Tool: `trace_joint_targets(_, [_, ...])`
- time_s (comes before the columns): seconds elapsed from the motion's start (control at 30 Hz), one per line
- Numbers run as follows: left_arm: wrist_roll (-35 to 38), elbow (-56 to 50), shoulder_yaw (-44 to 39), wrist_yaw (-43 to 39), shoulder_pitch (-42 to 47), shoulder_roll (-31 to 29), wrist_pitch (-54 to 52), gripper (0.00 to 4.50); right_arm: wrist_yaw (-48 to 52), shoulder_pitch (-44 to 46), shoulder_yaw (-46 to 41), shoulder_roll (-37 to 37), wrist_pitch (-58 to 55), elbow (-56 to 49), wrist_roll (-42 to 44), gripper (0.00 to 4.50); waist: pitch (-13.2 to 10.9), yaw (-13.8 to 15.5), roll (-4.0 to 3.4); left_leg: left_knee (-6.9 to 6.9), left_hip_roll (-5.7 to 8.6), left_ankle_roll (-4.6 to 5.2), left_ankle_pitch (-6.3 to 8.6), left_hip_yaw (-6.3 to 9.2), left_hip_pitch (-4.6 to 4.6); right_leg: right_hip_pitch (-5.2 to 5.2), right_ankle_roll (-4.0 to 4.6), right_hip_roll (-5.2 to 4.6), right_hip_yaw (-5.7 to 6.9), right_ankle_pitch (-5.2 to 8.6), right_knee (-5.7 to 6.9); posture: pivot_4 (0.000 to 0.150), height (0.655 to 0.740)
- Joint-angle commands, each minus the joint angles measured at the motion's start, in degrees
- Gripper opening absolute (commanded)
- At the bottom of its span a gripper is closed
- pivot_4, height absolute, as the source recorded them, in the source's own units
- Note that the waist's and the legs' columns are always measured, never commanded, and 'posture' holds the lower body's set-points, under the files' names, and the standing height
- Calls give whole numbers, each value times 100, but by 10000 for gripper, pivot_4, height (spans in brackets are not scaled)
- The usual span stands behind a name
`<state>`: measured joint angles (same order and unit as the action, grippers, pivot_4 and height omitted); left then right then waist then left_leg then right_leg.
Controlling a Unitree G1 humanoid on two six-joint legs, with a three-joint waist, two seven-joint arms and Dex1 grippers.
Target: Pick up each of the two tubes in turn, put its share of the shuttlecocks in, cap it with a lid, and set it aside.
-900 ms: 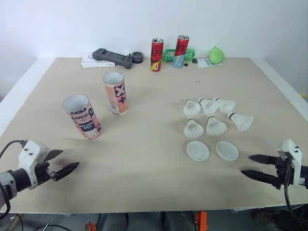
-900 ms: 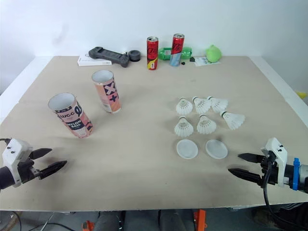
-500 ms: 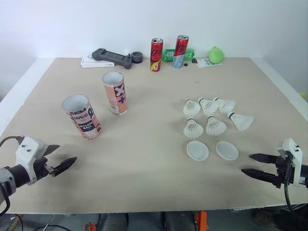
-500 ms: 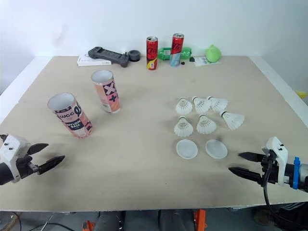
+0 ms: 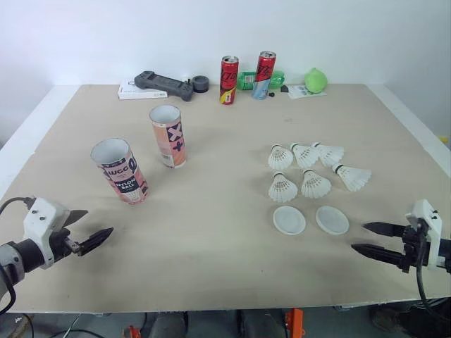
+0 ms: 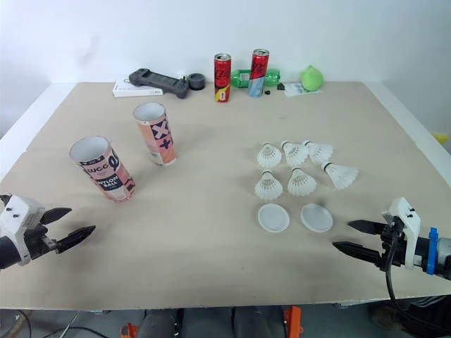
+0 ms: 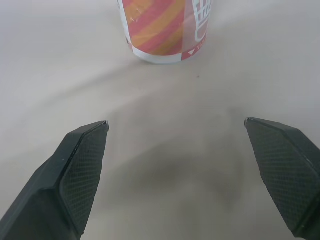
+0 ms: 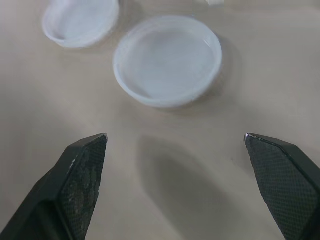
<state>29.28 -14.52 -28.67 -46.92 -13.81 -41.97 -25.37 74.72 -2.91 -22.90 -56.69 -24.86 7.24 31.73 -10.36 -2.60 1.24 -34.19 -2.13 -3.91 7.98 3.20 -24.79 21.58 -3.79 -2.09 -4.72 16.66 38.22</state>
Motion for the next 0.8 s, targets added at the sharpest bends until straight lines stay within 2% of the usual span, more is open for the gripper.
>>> trace_joint_targets(0.03, [122,-476,-250,488,120,552,487,45000,-454,370,-369,213,-777,-1740,1231,44893,-1,-10,2,0,-3,0,1,-4,3,-2,-2,3,-5,-1,1,1500,7400])
trace_joint_targets(0.13, [-353,-321,133,1145,494,1162,986,45000,-1474,978,371,933,-1051,-3093,1644,44893,5,6,17,-10,-31,0,1,2,4,-5,3,36,-6,-12,-1,1500,7400])
trace_joint_targets(0.2, [-594,-137,419,1453,791,1478,1164,45000,-1978,1411,903,1351,-1067,-3533,1471,44893,7,9,21,-20,-53,-2,1,11,10,-12,12,69,-6,-23,-1,1500,7400])
trace_joint_targets(0.43, [-1074,912,994,1744,1691,1793,1699,45000,-2739,2085,1889,2025,-965,-3677,900,44893,10,67,30,-26,-54,-12,-11,5,-29,15,3,72,-13,-42,-8,1500,7400])
trace_joint_targets(0.8, [-1332,2290,1328,1727,2811,1774,2363,45000,-3071,2101,2308,2407,-835,-3844,625,44893,10,93,30,-16,-59,-11,-11,6,-39,31,-7,81,-13,-62,-3,1500,7400])
